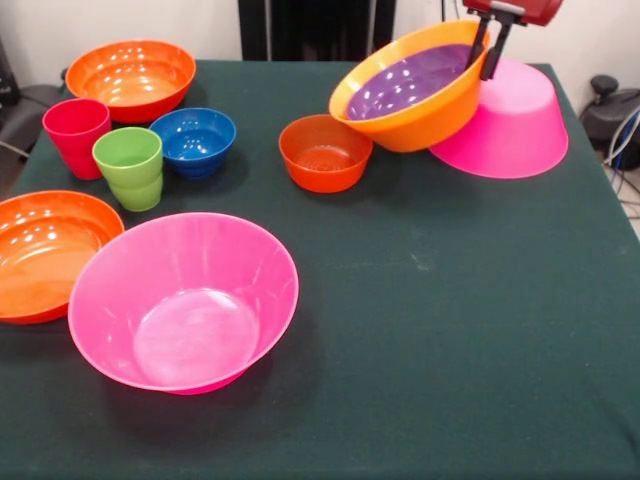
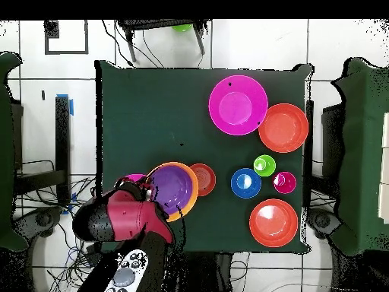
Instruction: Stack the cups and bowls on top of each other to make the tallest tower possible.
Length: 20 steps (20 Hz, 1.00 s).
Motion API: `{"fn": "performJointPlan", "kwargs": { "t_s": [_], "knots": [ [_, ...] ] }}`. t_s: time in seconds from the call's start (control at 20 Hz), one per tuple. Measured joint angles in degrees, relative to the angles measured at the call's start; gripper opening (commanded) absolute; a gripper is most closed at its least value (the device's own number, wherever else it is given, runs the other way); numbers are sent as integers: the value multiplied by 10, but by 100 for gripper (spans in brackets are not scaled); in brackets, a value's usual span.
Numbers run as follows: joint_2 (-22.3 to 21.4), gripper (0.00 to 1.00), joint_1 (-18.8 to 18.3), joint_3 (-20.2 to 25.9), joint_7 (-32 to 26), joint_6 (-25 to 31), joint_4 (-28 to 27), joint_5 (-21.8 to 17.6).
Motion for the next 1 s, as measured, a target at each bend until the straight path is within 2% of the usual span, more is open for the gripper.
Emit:
{"fn": "performJointPlan", "kwargs": {
  "t_s": [0.5, 1.0],
  "knots": [
    [-1, 0, -35, 0, 0, 0, 2, -25],
    [-21, 0, -80, 0, 0, 0, 15, -61]
  ]
}}
